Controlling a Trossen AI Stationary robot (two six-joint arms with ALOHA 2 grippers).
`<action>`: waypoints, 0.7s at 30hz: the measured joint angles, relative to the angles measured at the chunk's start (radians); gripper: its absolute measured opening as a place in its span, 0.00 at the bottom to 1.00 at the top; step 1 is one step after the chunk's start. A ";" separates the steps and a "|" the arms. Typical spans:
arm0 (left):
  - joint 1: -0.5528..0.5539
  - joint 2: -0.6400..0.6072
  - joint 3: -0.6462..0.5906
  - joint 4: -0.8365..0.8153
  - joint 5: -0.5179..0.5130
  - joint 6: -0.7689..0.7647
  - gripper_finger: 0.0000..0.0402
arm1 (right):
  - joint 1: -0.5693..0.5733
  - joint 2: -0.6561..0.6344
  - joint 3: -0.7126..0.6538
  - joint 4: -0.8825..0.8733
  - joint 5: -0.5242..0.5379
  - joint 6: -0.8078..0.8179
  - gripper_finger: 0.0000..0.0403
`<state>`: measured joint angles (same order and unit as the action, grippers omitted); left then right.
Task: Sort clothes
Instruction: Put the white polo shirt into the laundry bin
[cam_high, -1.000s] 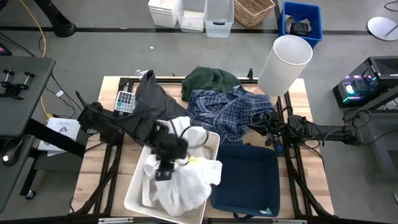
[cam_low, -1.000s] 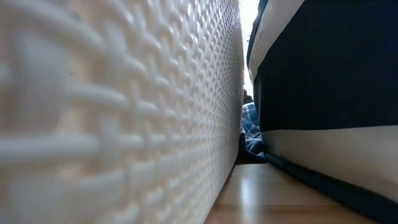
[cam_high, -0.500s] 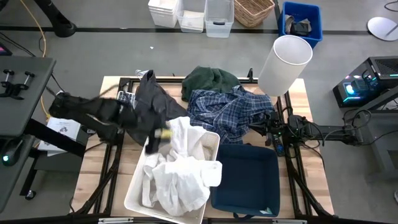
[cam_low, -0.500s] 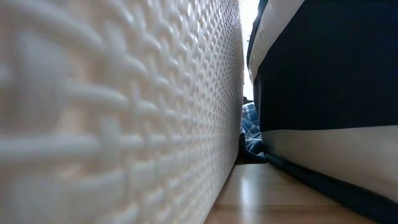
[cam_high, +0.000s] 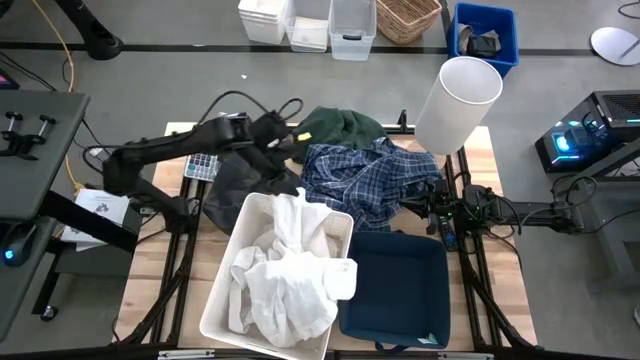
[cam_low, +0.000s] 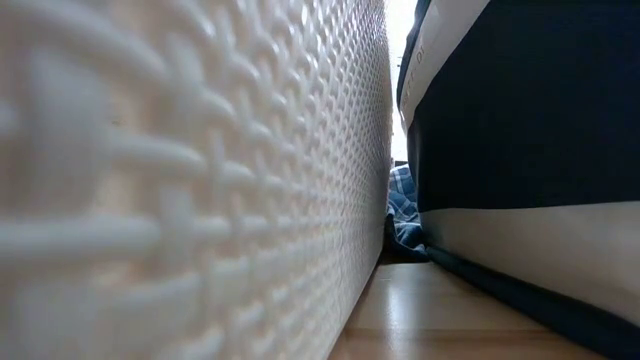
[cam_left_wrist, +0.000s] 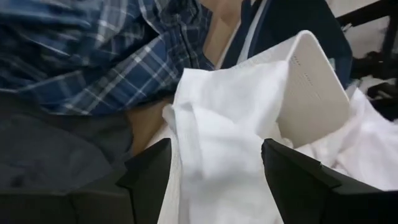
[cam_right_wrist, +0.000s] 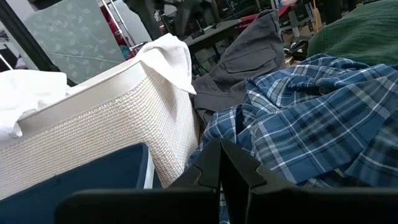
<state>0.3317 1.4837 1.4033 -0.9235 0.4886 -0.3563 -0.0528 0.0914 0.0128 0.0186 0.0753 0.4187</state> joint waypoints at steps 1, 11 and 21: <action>0.011 0.021 0.000 0.004 0.028 0.000 0.59 | 0.000 0.000 0.000 0.000 0.000 0.000 0.00; 0.011 0.136 0.000 0.002 0.381 0.031 0.59 | 0.000 0.000 0.000 0.000 0.000 0.000 0.00; -0.043 0.003 0.002 0.007 0.488 0.044 0.52 | 0.000 0.000 0.000 0.000 0.000 0.000 0.00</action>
<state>0.2892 1.4870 1.4048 -0.9162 0.9769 -0.3119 -0.0527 0.0917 0.0128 0.0187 0.0752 0.4187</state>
